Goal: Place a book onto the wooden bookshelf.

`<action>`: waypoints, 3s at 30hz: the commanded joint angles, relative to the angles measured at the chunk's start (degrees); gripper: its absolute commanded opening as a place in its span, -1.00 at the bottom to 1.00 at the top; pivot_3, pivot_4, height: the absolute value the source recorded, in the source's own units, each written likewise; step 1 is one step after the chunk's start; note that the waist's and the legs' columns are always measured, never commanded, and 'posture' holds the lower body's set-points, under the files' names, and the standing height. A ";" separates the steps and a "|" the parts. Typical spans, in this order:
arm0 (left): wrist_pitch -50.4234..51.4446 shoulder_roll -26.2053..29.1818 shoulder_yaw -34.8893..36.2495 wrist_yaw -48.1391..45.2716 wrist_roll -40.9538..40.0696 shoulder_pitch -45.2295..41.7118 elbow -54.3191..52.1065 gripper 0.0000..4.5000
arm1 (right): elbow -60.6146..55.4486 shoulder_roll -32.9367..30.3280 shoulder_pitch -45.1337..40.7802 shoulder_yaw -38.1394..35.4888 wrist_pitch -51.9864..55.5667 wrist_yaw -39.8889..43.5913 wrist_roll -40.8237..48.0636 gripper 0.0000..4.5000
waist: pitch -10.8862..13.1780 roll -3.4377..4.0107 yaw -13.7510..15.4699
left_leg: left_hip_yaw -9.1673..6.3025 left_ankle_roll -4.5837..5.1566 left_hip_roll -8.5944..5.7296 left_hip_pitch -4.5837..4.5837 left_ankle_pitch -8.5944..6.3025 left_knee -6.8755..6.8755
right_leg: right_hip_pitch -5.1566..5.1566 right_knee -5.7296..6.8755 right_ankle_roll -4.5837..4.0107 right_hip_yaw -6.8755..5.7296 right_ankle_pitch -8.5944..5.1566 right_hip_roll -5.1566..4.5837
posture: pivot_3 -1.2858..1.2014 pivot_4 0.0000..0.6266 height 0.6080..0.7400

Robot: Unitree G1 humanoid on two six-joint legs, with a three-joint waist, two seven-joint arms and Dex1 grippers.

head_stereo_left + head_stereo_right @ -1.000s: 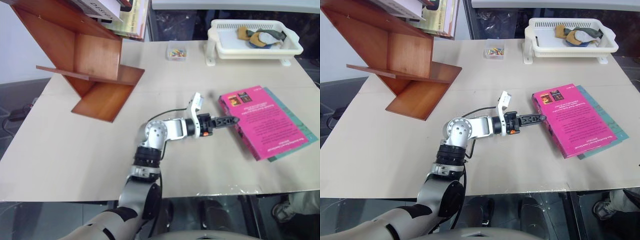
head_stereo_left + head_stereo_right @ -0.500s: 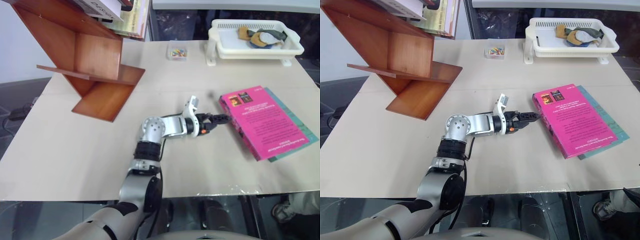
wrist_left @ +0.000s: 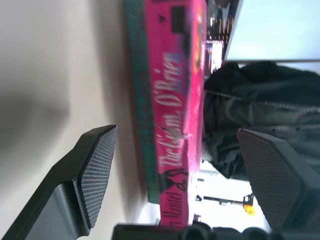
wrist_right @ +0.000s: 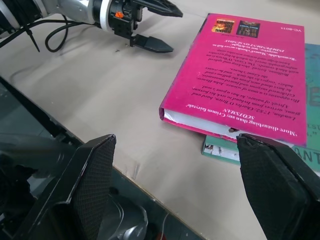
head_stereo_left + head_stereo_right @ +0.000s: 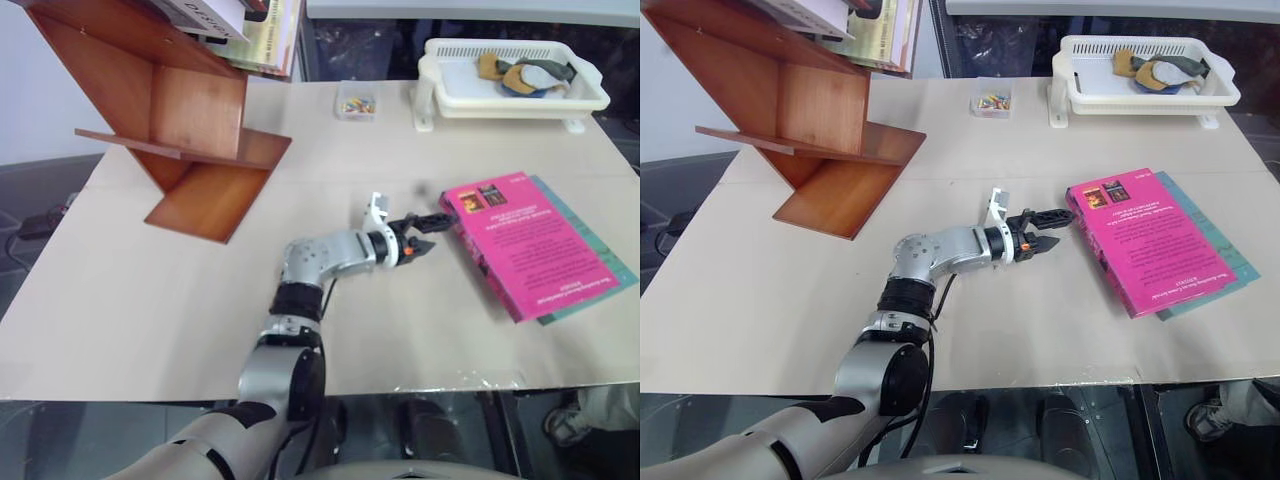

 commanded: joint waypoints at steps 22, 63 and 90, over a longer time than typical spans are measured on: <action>1.55 -13.08 -5.97 -5.18 -7.84 -7.79 0.18 0.88 | 0.11 0.44 -2.76 1.63 -0.56 -0.32 -1.16 0.75 | 0.00 0.00 -0.04 | 0.01 0.00 -0.01 0.01 0.01 0.00 | 0.00 0.00 0.00 0.00 0.00 0.04 | 0.03 -0.52 1.00; -31.74 33.83 -17.62 -40.20 41.55 15.70 -44.31 0.88 | 39.03 -12.84 -40.75 23.49 -7.82 -13.12 -19.59 0.75 | -0.24 0.29 -0.46 | 0.19 -0.01 0.05 0.20 0.04 -0.12 | 0.00 0.01 -0.03 0.16 0.01 0.01 | 0.03 -0.52 1.00; -32.50 45.59 -9.06 -51.65 36.87 23.10 -56.72 0.88 | 92.57 -13.89 -87.08 47.26 -22.49 -29.18 -40.03 0.75 | -0.24 0.32 -2.06 | 0.29 0.00 0.08 0.07 0.04 -0.15 | -0.12 -0.06 -0.05 0.25 0.01 0.22 | 0.03 -0.52 1.00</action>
